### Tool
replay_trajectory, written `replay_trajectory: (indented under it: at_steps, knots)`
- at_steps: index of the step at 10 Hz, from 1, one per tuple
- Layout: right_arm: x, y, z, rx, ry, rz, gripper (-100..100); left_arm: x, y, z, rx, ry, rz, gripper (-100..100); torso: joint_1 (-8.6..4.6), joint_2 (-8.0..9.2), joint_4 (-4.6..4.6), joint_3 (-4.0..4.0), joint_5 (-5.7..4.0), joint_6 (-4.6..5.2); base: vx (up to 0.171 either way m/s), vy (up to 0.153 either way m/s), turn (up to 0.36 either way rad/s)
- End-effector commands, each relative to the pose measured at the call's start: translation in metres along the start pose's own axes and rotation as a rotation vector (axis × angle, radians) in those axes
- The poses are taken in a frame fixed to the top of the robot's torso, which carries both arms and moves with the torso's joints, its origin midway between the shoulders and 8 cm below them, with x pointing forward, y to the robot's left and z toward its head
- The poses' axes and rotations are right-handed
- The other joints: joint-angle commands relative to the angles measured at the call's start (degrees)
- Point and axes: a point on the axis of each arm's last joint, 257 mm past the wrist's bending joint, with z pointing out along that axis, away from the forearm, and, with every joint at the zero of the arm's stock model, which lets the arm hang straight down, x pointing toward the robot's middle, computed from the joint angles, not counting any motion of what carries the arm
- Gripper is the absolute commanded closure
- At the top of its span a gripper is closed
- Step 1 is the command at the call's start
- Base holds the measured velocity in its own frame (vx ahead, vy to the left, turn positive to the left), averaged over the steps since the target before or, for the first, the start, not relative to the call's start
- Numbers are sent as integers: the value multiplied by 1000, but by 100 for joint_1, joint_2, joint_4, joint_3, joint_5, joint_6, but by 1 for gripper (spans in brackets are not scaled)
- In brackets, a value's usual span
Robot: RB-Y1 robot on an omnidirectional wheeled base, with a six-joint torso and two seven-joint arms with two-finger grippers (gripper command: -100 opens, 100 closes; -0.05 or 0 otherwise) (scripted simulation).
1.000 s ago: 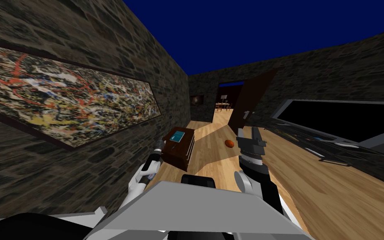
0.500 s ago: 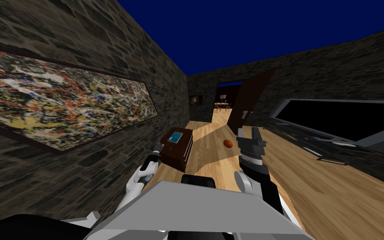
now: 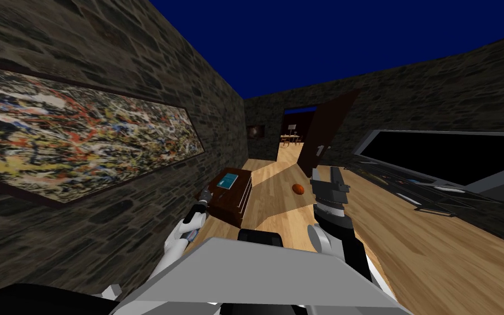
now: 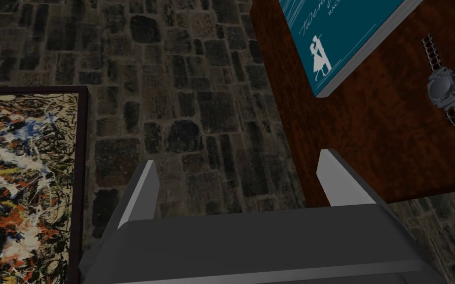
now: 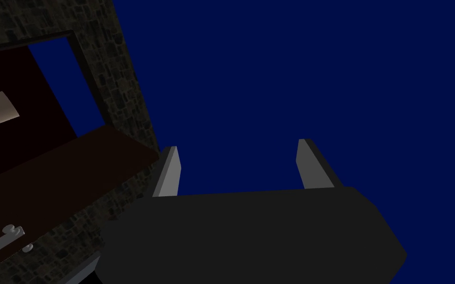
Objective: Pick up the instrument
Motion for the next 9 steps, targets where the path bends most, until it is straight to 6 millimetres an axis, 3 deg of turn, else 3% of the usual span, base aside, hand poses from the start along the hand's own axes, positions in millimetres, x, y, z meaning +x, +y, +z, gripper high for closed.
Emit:
replay_trajectory:
  at_steps: [1,2,3,4,5,6,9]
  knots:
    - [0,0,0,0,0,0,0,-23,14,3,-51,-45,-25,-100,0,0,0,0,0,0,52,-51,-43]
    - [0,0,0,0,0,0,0,-28,24,2,-70,-56,-25,-100,-2,-6,-1,-3,0,1,57,-61,-20]
    - [0,0,0,0,0,0,0,-49,37,4,-116,-99,-49,-100,-6,-8,-2,-4,0,0,88,-77,-42]
    - [0,0,0,0,0,0,0,-54,46,1,-135,-110,-50,-100,-10,-18,-3,-9,-2,1,79,-57,-19]
    - [0,0,0,0,0,0,0,-74,58,1,-179,-153,-75,-100,-6,-17,-4,-10,0,0,100,-65,-49]
    - [0,0,0,0,0,0,0,-78,66,-1,-195,-162,-76,-100,-9,-23,-4,-13,-1,1,75,-61,-19]
    - [0,0,0,0,0,0,0,-117,97,-9,-298,-254,-131,-100,-3,-15,-4,-9,0,-1,81,-52,-39]
